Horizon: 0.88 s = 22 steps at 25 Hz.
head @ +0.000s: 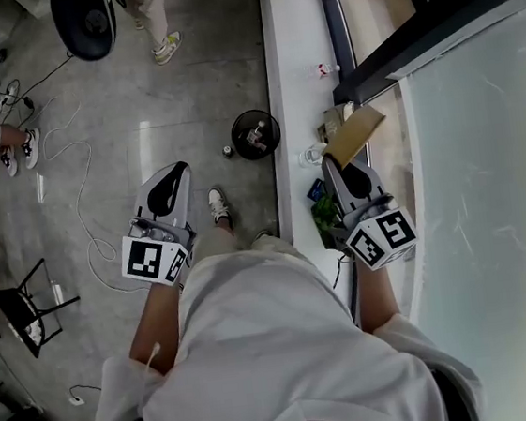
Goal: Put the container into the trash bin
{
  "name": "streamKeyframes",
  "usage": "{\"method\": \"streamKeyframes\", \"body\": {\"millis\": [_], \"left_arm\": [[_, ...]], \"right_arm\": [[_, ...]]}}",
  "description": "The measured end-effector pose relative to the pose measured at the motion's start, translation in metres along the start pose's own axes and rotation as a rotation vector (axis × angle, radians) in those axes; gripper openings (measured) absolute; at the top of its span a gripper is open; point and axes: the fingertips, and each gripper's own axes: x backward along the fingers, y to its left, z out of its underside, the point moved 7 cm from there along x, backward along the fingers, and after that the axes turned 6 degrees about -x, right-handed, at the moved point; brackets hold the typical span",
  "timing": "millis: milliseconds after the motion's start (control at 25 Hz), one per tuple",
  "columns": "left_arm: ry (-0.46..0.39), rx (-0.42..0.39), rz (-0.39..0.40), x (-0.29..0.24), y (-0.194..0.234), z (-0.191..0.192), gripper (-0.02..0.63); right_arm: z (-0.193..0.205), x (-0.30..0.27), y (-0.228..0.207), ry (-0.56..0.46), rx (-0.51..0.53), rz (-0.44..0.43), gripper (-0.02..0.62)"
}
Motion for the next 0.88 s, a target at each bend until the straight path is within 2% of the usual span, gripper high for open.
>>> {"method": "streamKeyframes", "body": {"millis": [200, 400, 600, 760, 880], "left_arm": [[-0.006, 0.025, 0.044, -0.049, 0.062, 0.006, 0.026], [0.048, 0.083, 0.127, -0.086, 0.107, 0.029, 0.026], [0.108, 0.096, 0.194, -0.129, 0.115, 0.052, 0.026], [0.137, 0.080, 0.191, -0.157, 0.116, 0.060, 0.026], [0.156, 0.085, 0.158, -0.172, 0.120, 0.059, 0.026]], "right_arm": [[-0.018, -0.063, -0.012, 0.025, 0.003, 0.051, 0.018], [-0.022, -0.111, -0.007, 0.078, -0.007, 0.100, 0.018], [-0.014, -0.144, -0.020, 0.125, -0.028, 0.097, 0.018], [-0.003, -0.167, -0.047, 0.152, -0.055, 0.075, 0.018], [0.008, -0.185, -0.070, 0.181, -0.073, 0.069, 0.018]]}}
